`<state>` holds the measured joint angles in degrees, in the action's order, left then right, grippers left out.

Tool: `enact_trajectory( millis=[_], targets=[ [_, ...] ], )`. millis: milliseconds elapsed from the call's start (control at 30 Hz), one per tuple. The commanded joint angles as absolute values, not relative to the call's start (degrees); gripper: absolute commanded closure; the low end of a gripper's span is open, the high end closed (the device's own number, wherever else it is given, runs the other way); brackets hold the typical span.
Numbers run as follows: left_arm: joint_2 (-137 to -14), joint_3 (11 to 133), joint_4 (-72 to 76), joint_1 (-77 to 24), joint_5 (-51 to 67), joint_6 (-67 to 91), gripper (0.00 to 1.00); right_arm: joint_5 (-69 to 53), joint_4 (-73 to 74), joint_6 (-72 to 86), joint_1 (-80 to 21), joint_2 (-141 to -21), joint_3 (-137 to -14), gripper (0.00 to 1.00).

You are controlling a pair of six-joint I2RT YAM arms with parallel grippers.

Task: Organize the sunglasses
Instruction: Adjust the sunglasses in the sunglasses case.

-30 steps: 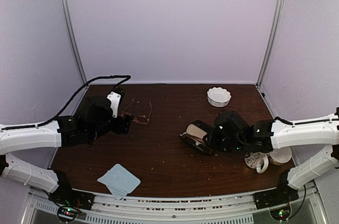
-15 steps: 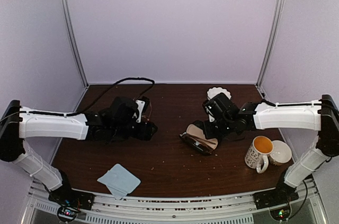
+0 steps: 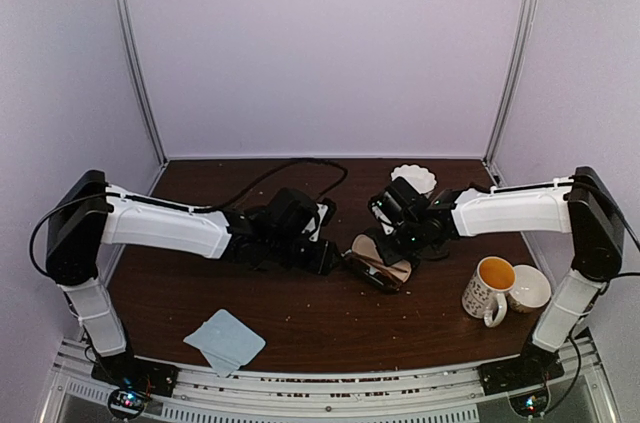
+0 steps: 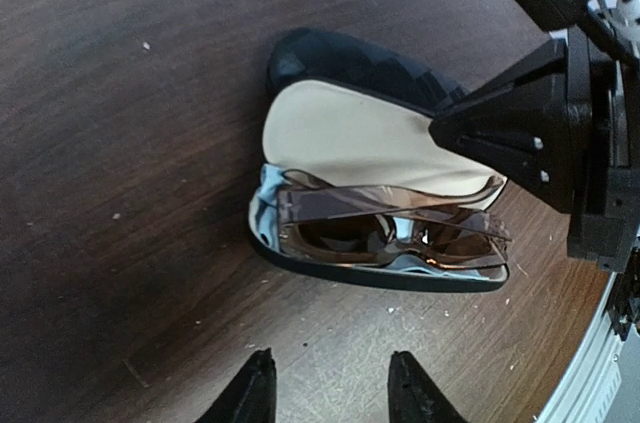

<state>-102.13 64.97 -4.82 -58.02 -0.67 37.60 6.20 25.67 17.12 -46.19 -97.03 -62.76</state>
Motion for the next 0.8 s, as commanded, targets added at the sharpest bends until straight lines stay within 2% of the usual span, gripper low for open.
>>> enact_trajectory(
  millis=[0,367,767],
  targets=[
    [-105.5,68.2,-4.2,-58.3,3.3,39.5,0.61,8.4,26.2,14.3,-45.2,-98.8,-64.1,1.0],
    [-110.7,70.9,-4.3,-58.4,7.2,40.3,0.69,6.4,25.4,12.9,-45.2,-100.0,-62.8,1.0],
    [-114.8,73.0,-3.8,-58.4,9.1,39.8,0.71,0.5,24.9,14.1,-45.2,-100.2,-61.7,1.0]
  ],
)
